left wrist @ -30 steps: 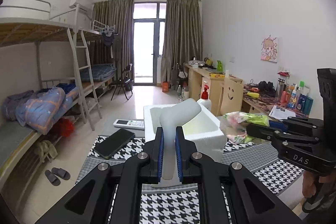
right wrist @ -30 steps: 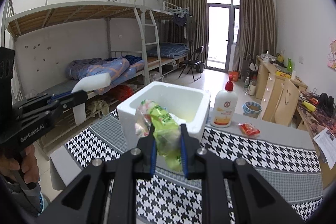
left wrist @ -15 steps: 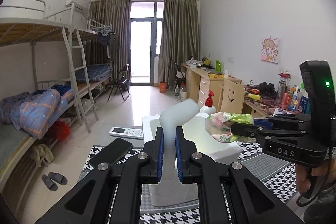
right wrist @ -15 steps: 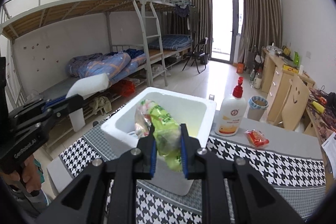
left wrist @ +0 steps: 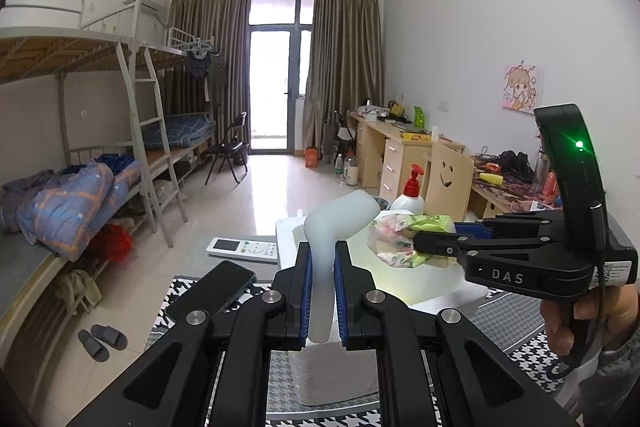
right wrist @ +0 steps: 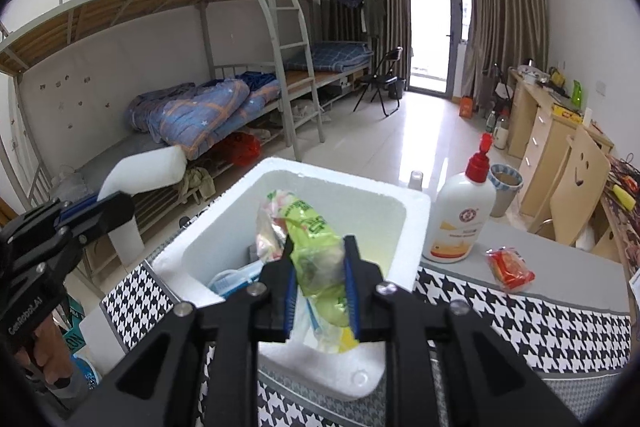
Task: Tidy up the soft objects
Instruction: 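Lower the clear bag into the foam box and open the right tool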
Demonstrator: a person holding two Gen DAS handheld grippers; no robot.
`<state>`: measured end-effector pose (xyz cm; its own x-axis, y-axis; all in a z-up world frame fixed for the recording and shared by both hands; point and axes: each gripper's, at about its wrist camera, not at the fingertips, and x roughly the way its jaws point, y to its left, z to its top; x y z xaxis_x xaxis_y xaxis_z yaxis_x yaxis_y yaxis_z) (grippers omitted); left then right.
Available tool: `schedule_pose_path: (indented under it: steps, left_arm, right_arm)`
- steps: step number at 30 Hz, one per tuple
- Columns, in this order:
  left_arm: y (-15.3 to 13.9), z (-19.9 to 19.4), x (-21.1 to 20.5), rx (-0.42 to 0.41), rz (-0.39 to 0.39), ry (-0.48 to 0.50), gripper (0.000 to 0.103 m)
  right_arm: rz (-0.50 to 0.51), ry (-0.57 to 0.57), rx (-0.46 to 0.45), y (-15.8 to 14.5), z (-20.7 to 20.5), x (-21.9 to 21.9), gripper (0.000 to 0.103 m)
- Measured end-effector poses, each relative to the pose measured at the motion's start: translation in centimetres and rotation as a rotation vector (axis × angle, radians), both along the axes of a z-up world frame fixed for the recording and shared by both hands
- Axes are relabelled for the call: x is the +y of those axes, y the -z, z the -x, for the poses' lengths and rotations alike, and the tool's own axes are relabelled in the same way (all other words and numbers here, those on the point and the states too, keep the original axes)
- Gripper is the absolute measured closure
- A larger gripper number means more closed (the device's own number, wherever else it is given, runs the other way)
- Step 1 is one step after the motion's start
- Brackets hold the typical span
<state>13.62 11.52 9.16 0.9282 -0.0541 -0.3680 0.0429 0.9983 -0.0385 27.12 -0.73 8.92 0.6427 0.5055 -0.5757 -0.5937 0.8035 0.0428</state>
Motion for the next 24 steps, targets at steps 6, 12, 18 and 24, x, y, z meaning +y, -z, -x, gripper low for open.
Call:
schedule_pose_path:
  steps: [6,12,18,24]
  left_arm:
    - [0.1,-0.5,0.3,0.009,0.008,-0.011,0.092]
    - [0.0,-1.0,-0.2,0.026,0.012,-0.004,0.091]
    - [-0.3,-1.9,-0.7,0.046,0.027,0.030,0.091]
    - [-0.4,-3.5,-1.8,0.067,0.028,0.072,0.091]
  right_arm:
    - [-0.003,0.005,0.002,0.2,0.0,0.1,0.032]
    - [-0.027,0.011,-0.014,-0.5,1.1,-0.9,0.022]
    - [-0.017,0.013,-0.041,-0.6,2.8,-2.3,0.011]
    - [-0.027,0.047,-0.050,-0.6,3.6,-4.4,0.008]
